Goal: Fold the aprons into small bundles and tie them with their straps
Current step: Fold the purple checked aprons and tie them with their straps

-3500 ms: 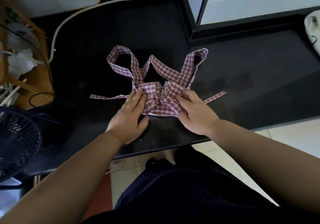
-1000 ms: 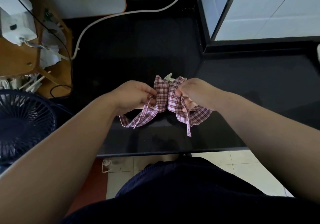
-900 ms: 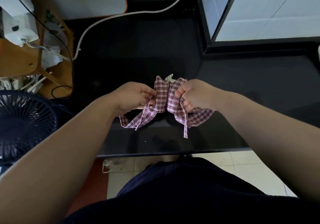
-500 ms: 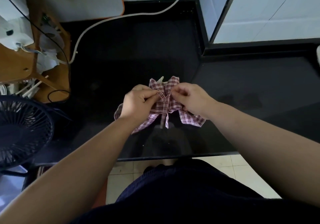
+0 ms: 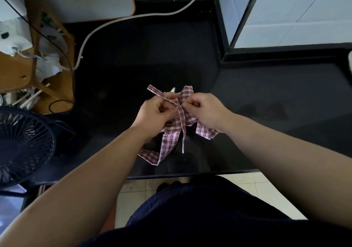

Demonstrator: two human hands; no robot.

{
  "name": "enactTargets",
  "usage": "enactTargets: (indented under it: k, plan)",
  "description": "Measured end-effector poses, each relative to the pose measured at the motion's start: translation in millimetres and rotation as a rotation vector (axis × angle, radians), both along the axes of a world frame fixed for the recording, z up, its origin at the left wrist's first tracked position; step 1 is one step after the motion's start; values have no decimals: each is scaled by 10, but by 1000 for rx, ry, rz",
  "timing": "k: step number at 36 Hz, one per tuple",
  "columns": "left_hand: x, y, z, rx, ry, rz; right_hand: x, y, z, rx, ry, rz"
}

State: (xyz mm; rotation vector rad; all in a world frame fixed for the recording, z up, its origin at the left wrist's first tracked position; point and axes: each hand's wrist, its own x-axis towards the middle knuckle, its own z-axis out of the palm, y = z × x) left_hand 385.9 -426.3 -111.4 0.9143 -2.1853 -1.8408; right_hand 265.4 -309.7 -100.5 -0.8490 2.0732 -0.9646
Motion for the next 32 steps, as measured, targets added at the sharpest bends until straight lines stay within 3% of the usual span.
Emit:
enactTargets:
  k: [6, 11, 19, 24, 28, 32]
  plan:
    - [5, -3, -22, 105, 11, 93, 8, 31, 37, -19, 10, 91]
    - [-10, -12, 14, 11, 0, 93, 11, 41, 56, 12, 30, 180]
    - [8, 37, 9, -139, 23, -19, 11, -33, -86, 13, 6, -140]
    - [27, 22, -3, -129, 6, 24, 96, -22, -122, -81, 154, -151]
    - [17, -11, 16, -85, -24, 19, 115, 88, -134, -163, 422, 72]
    - [-4, -20, 63, -112, -30, -43, 102, 132, -131, -57, 498, 224]
